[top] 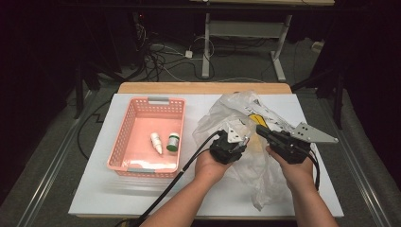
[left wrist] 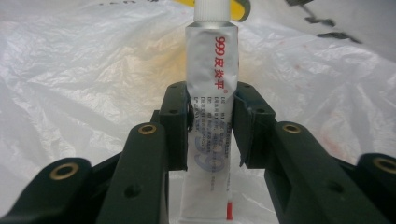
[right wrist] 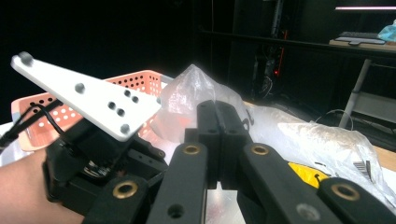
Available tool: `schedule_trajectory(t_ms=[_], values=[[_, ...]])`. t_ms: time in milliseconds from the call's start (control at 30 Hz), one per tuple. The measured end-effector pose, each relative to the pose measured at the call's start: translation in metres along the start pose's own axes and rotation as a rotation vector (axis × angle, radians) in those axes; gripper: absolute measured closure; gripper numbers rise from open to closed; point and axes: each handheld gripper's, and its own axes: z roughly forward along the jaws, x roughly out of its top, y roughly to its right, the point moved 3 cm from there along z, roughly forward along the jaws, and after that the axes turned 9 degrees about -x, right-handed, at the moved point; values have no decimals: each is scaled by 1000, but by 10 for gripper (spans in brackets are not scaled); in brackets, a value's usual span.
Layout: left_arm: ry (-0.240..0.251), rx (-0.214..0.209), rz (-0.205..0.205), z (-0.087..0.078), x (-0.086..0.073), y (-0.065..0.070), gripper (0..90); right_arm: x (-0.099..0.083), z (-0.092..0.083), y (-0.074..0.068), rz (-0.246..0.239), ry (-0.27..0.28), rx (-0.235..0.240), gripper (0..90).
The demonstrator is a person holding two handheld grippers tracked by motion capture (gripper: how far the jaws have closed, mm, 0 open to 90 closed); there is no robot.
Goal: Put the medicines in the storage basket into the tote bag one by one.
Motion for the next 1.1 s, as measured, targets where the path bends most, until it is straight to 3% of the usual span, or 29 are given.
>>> schedule_trajectory(t_ms=[300,333,567,600,633,700,800,933,967,1000,1033,1100], values=[[-22,23,-12,17,2,-8,667,0,1,1,1,4,-1,900],[-24,7,-27,20,2,-8,667,0,1,1,-1,4,-2,900],[-53,7,-40,35,1,-12,665,-2,3,1,0,-6,-2,900],[-52,28,-36,37,0,-13,665,-2,3,1,2,-6,-2,900],[-57,4,-46,39,0,-13,665,-2,3,1,2,-6,-2,900],[-55,3,-59,43,-1,-13,665,-2,3,1,1,-4,-2,900],[-63,13,-57,45,-3,-15,663,-1,3,3,2,-1,-4,900],[-71,-22,-48,45,-4,-13,643,-3,3,3,7,-4,-3,900],[-66,-19,-42,45,-3,-11,625,-3,3,3,8,-7,-3,900],[-58,24,-32,43,-2,-10,604,-3,3,4,11,-7,-3,900],[-57,-14,-42,42,-2,-8,581,-3,3,4,11,-7,-4,900],[-45,-27,-44,39,-1,-5,547,-3,3,5,11,-4,-6,900]])
